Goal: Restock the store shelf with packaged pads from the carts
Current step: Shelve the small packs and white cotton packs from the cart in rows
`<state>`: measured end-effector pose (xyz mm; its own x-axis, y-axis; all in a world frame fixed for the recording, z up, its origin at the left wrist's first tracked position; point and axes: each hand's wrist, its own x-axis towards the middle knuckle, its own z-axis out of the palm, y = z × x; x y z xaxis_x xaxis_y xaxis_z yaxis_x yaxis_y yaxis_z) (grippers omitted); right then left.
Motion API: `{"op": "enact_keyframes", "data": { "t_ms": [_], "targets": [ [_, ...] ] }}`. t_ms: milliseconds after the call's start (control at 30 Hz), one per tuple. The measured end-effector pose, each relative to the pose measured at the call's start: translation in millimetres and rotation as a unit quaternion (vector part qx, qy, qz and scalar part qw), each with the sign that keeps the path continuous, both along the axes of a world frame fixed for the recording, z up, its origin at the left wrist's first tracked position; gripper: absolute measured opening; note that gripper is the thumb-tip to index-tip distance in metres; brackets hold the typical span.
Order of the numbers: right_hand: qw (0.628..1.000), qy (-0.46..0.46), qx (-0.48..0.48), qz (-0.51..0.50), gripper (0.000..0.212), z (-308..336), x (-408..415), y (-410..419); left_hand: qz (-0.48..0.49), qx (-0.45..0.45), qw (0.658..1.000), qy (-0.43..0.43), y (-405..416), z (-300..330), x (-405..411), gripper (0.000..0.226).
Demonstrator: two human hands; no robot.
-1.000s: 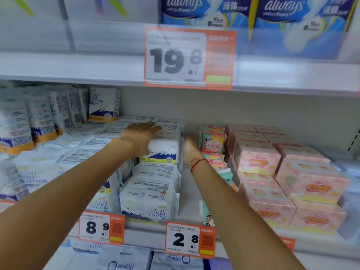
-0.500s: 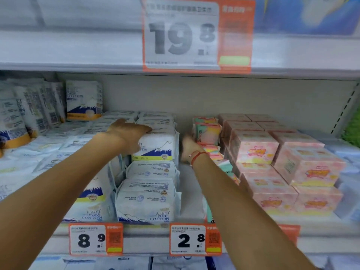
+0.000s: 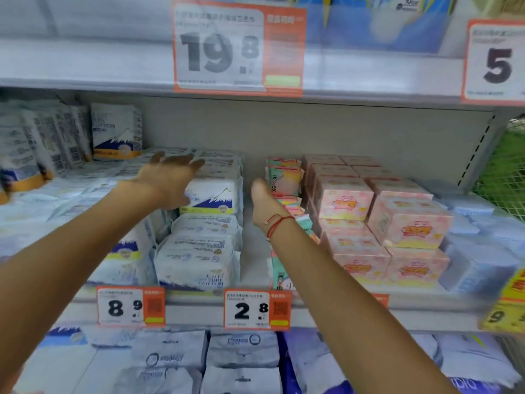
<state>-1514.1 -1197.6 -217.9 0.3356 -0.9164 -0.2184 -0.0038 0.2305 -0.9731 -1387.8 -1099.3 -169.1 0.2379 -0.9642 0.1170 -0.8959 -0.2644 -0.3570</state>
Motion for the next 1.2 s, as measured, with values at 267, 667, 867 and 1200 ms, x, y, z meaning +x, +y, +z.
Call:
{"op": "enact_keyframes", "data": {
  "t_ms": [267,667,867,1200],
  "targets": [
    [0.974,0.106,-0.05,0.195,0.051,-3.1,-21.9,50.4,0.0,0.186,0.98,0.064,84.8,-17.5,-28.2,0.075],
    [0.822,0.379,-0.32,0.279,0.082,-45.7,-14.8,65.0,-0.084,0.118,0.985,-0.093,76.0,-50.8,-33.2,0.044],
    [0.803,0.396,-0.354,0.269,0.056,-40.9,-14.2,60.7,-0.07,0.108,0.986,-0.11,63.8,-53.1,-37.6,0.038],
    [0.827,0.353,-0.239,0.366,0.091,-4.6,-46.6,46.3,-0.027,0.137,0.989,-0.039,55.6,-37.1,-37.2,0.057]
  ]
}}
